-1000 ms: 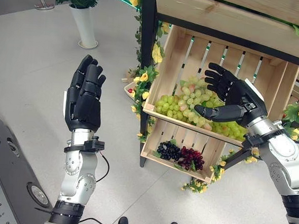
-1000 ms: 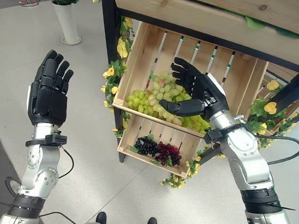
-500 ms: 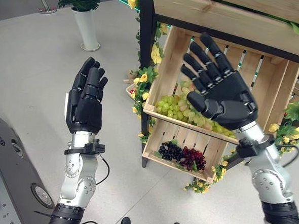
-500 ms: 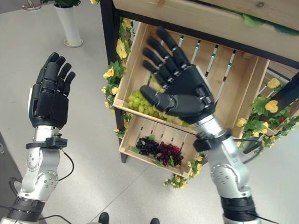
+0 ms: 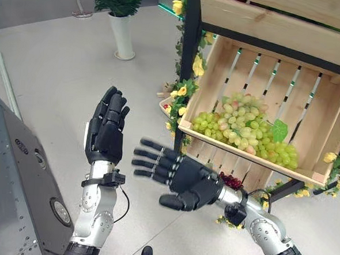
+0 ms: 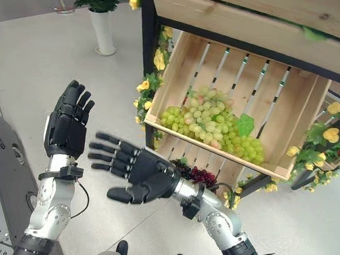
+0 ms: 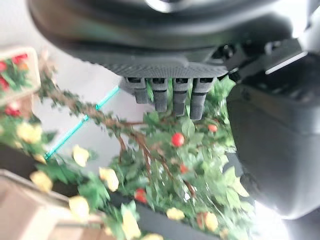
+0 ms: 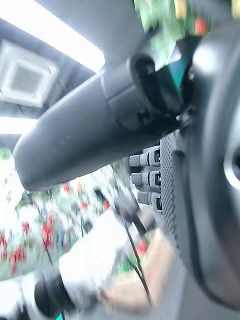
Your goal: Pick up the fruits from the basket on one side to the basket on the other side
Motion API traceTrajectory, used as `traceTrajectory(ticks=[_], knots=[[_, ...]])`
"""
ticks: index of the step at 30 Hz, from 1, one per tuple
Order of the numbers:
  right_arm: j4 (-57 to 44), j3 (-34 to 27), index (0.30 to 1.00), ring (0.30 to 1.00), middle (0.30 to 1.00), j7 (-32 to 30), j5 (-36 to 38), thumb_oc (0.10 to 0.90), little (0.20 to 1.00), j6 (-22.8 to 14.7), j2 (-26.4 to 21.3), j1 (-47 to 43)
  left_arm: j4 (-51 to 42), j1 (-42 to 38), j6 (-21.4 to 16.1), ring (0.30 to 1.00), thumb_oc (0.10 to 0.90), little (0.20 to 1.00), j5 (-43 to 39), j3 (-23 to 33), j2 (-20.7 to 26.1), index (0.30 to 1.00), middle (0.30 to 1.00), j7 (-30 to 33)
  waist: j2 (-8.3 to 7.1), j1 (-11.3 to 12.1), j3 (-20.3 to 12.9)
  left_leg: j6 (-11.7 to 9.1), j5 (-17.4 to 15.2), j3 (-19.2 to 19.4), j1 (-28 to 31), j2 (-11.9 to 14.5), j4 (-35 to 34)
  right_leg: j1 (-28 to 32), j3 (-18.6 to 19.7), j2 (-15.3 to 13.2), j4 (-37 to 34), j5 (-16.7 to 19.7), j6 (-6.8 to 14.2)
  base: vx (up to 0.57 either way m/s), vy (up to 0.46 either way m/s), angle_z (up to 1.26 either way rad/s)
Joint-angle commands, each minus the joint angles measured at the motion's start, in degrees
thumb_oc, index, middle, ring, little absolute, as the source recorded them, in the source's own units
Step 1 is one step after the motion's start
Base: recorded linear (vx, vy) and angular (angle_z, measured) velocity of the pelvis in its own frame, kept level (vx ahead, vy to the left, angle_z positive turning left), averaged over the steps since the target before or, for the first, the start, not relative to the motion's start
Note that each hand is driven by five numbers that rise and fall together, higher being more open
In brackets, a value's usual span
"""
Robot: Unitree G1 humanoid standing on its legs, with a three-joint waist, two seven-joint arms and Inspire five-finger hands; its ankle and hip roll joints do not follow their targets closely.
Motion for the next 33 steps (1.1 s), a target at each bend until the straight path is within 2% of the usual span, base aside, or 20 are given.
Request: traceTrajectory(ticks=[1, 2, 4, 5, 8, 9, 10, 11, 13, 14, 17, 19, 20, 22, 25, 27, 29, 33], knots=[[-0.2, 1.6, 0.900, 0.900, 0.900, 5.4, -1.9, 0.800, 0.900, -2.7, 0.2, 0.2, 2.4, -3.1, -0.1, 0.900, 0.800, 0.900, 5.8, -2.1, 3.9, 0.900, 0.900, -3.0, 0.61, 1.4, -4.4, 0.3, -5.2, -0.9, 1.0, -2.5, 0.1, 0.0, -2.6, -3.7, 6.5, -3.5, 2.1, 0.01, 0.179, 0.15], [2.9, 2.5, 0.900, 0.900, 0.900, 4.9, -4.7, 0.800, 0.900, -3.3, 0.5, 1.3, 5.0, -2.3, 1.4, 0.900, 0.800, 0.900, 6.2, -2.1, 4.2, 0.900, 0.900, -4.2, 0.70, 1.6, -4.2, 0.7, -5.1, -1.0, 0.9, -2.8, 0.1, -0.6, -2.6, -3.9, 7.6, -3.7, 2.2, 0.01, 0.165, 0.08], [7.3, 3.2, 0.900, 0.900, 0.900, 4.7, -8.2, 0.800, 0.900, -5.1, 0.6, 2.1, 9.2, -1.4, 1.8, 0.900, 0.800, 0.900, 7.5, -2.4, 4.3, 0.900, 0.900, -5.5, 0.94, 1.8, -3.9, 1.2, -5.0, -1.3, 0.8, -3.1, 0.1, -1.3, -2.4, -4.2, 9.3, -4.0, 2.4, 0.01, 0.194, 0.06], [10.5, 3.8, 0.900, 0.900, 0.900, 0.8, -11.1, 0.800, 0.900, -8.1, 0.6, 2.9, 12.3, -0.5, 2.8, 0.900, 0.800, 0.900, 8.8, -2.6, 4.4, 0.900, 0.900, -5.4, 1.17, 2.0, -3.6, 1.6, -4.9, -1.7, 0.7, -3.5, 0.1, -2.0, -2.1, -4.5, 11.2, -4.1, 2.6, 0.00, 0.214, 0.14], [18.4, 2.5, 0.900, 0.900, 0.900, -4.1, -12.9, 0.800, 0.900, -10.7, 2.7, 3.5, 17.7, 1.4, 3.6, 0.900, 0.800, 0.900, 11.1, -2.4, 3.9, 0.900, 0.900, -6.1, 1.49, 2.1, -2.9, 2.6, -4.8, -2.4, 0.8, -4.4, 0.1, -3.6, -1.4, -5.2, 15.6, -3.1, 2.6, 0.00, 0.157, 0.23], [22.3, 2.1, 0.900, 0.900, 0.900, -6.2, -15.5, 0.800, 0.900, -11.6, 4.2, 4.1, 21.2, 2.6, 4.5, 0.900, 0.800, 0.900, 11.9, -2.2, 3.3, 0.900, 0.900, -6.4, 1.72, 1.9, -2.4, 3.1, -4.8, -2.7, 0.9, -5.0, 0.1, -4.8, -0.8, -5.5, 18.8, -2.2, 2.6, -0.01, 0.099, 0.09], [22.7, 2.1, 0.900, 0.900, 0.900, -6.1, -15.9, 0.800, 0.900, -11.9, 4.3, 4.2, 21.7, 2.7, 4.6, 0.900, 0.800, 0.900, 11.9, -2.2, 3.2, 0.900, 0.900, -6.6, 1.73, 1.9, -2.3, 3.2, -4.8, -2.8, 0.9, -5.0, 0.1, -5.0, -0.7, -5.6, 19.4, -2.1, 2.6, -0.03, 0.102, 0.19], [25.7, 1.7, 0.900, 0.900, 0.900, -8.1, -17.9, 0.800, 0.900, -11.8, 5.3, 4.8, 25.0, 3.1, 6.6, 0.900, 0.800, 0.900, 14.5, -2.6, 2.7, 0.900, 0.900, -7.4, 1.89, 1.7, -1.8, 3.5, -4.8, -2.9, 1.0, -5.4, 0.1, -6.0, 0.0, -5.3, 21.9, -1.7, 2.5, -0.03, 0.036, 0.33], [29.0, 1.1, 0.900, 0.900, 0.900, -9.5, -18.9, 0.800, 0.900, -12.1, 5.8, 5.0, 28.4, 3.1, 6.4, 0.900, 0.800, 0.900, 17.0, -3.7, 2.6, 0.900, 0.900, -7.6, 2.08, 1.5, -1.5, 3.7, -4.6, -3.3, 1.0, -5.6, 0.1, -6.5, 0.6, -4.9, 23.1, -1.4, 2.4, -0.02, -0.012, 0.37], [33.9, 0.1, 0.900, 0.900, 0.900, -11.9, -22.1, 0.800, 0.900, -13.8, 6.1, 5.1, 32.3, 3.2, 8.0, 0.900, 0.800, 0.900, 16.3, -4.7, 1.9, 0.900, 0.900, -8.4, 2.24, 0.7, -1.3, 3.8, -4.5, -4.0, 1.1, -5.7, 0.1, -6.1, 2.1, -3.5, 21.3, -2.0, 2.0, -0.01, -0.092, 0.24], [39.1, -1.4, 0.900, 0.900, 0.900, -15.0, -26.2, 0.800, 0.900, -13.6, 6.4, 6.4, 37.1, 2.9, 9.4, 0.900, 0.800, 0.900, 16.4, -6.0, 1.0, 0.900, 0.900, -9.3, 2.29, -0.9, -1.8, 3.5, -3.9, -5.5, 0.6, -5.6, 0.1, -4.8, 6.0, -0.3, 14.3, -3.8, 1.0, -0.02, -0.145, 0.34], [46.0, -3.5, 0.900, 0.900, 0.900, -17.2, -27.8, 0.800, 0.900, -13.8, 6.6, 6.7, 41.7, 2.1, 11.7, 0.900, 0.800, 0.900, 18.2, -7.4, -0.5, 0.900, 0.900, -11.5, 2.00, -2.0, -2.0, 3.1, -3.9, -6.9, 0.0, -5.7, 0.1, -4.0, 9.4, 1.4, 8.9, -2.8, 0.7, -0.05, -0.274, 0.53], [50.5, -4.8, 0.900, 0.900, 0.900, -17.3, -28.3, 0.800, 0.900, -15.0, 7.0, 6.7, 44.2, 1.9, 12.2, 0.900, 0.800, 0.900, 19.5, -8.0, -0.8, 0.900, 0.900, -12.7, 1.97, -2.3, -2.0, 3.0, -3.9, -7.3, -0.1, -5.5, 0.1, -4.2, 10.6, 1.8, 8.5, -2.5, 0.6, -0.06, -0.318, 0.60], [54.5, -5.9, 0.900, 0.900, 0.900, -17.7, -28.9, 0.800, 0.900, -14.1, 7.0, 6.2, 46.9, 1.8, 14.8, 0.900, 0.800, 0.900, 20.4, -8.4, -1.3, 0.900, 0.900, -14.5, 1.86, -2.3, -1.8, 2.3, -3.8, -7.3, -0.1, -5.0, 0.2, -3.3, 10.1, 2.4, 6.7, -2.3, 0.2, -0.06, -0.295, 0.70], [59.3, -7.5, 0.900, 0.900, 0.900, -19.0, -31.9, 0.800, 0.900, -14.9, 6.6, 5.9, 51.1, 1.8, 15.5, 0.900, 0.800, 0.900, 21.0, -8.3, -2.1, 0.900, 0.900, -15.6, 1.75, -2.4, -1.6, 1.3, -3.4, -6.8, -1.0, -4.0, 0.7, -2.6, 10.4, 3.8, 3.9, -1.7, -0.7, -0.13, -0.387, 0.35], [60.9, -8.0, 0.900, 0.900, 0.900, -20.1, -32.4, 0.800, 0.900, -13.5, 6.1, 5.5, 53.3, 1.5, 16.6, 0.900, 0.800, 0.900, 21.0, -7.7, -2.6, 0.900, 0.900, -15.3, 1.62, -2.4, -1.1, -0.2, -3.2, -6.0, -2.2, -2.7, 2.3, -2.0, 10.0, 4.5, 2.0, -1.2, -1.4, -0.15, -0.402, 0.17], [61.6, -8.5, 0.900, 0.900, 0.900, -21.4, -31.5, 0.800, 0.900, -12.9, 6.1, 5.1, 54.8, 1.2, 16.7, 0.900, 0.800, 0.900, 22.6, -6.9, -3.5, 0.900, 0.900, -14.9, 1.51, -1.9, -0.2, -2.3, -1.8, -5.6, -4.4, -0.7, 4.0, -0.9, 9.0, 5.1, 0.3, -1.0, -2.4, -0.14, -0.389, 0.44], [62.1, -8.8, 0.900, 0.900, 0.900, -22.0, -34.0, 0.800, 0.900, -12.8, 6.0, 5.0, 55.3, 0.4, 16.3, 0.900, 0.800, 0.900, 24.4, -7.0, -3.8, 0.900, 0.900, -17.2, 2.13, -1.4, 0.6, -4.1, 1.3, -4.3, -7.8, 1.4, 3.7, -0.5, 7.1, 5.6, 0.1, -1.6, -3.2, -0.14, -0.250, 0.50]])
